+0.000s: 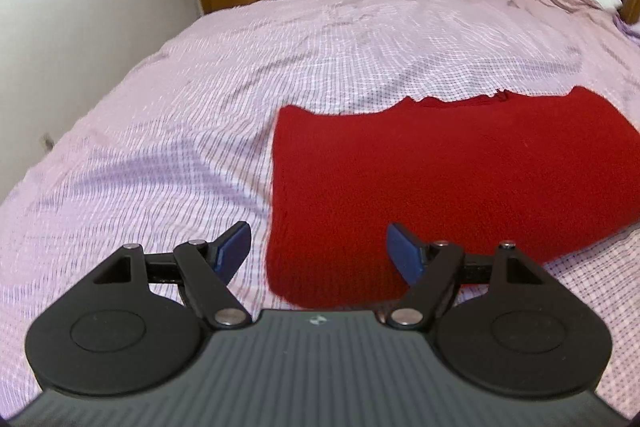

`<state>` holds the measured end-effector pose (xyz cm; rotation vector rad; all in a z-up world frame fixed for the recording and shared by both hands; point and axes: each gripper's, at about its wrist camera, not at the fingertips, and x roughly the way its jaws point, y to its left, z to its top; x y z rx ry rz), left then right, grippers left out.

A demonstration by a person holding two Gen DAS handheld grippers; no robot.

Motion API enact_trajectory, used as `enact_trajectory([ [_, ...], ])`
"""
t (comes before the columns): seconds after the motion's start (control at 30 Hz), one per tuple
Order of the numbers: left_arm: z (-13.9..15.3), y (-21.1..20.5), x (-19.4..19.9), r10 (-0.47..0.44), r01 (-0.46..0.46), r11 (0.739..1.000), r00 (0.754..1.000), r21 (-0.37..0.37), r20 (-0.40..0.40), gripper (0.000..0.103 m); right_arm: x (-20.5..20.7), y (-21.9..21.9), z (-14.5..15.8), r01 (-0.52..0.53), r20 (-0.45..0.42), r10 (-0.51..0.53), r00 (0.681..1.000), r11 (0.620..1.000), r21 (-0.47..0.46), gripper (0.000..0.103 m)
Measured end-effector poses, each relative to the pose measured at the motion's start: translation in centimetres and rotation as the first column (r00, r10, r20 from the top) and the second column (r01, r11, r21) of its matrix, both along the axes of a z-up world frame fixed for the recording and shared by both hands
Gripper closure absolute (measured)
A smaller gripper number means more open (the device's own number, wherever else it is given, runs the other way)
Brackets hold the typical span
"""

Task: Fold small clothes
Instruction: 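Release the folded hem with both grippers and pull back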

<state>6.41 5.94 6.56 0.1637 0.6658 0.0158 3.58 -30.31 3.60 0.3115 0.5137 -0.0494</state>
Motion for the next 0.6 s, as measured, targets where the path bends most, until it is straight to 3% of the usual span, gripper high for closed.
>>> enact_trajectory([
  [0.13, 0.0, 0.5, -1.0, 0.026, -0.027, 0.999, 0.999, -0.046, -0.023, 0.024, -1.4, -0.7, -0.2, 0.065, -0.028, -0.062, 0.998, 0.991, 0.119, 0.033],
  [0.3, -0.8, 0.3, -1.6, 0.030, -0.034, 0.997, 0.998, -0.071, -0.053, 0.024, -1.4, -1.5, -1.8, 0.095, -0.065, -0.080, 0.995, 0.953, 0.288, 0.032],
  [0.47, -1.6, 0.0, -1.5, 0.031, -0.036, 0.997, 0.996, -0.065, -0.079, 0.024, -0.4, -1.9, -3.3, 0.127, -0.065, -0.110, 0.992, 0.886, 0.445, 0.030],
  [0.6, -1.9, 0.0, -1.3, 0.039, -0.044, 0.998, 0.995, -0.051, -0.091, 0.024, 0.3, -1.8, -4.2, 0.167, -0.057, -0.160, 0.986, 0.853, 0.494, 0.030],
])
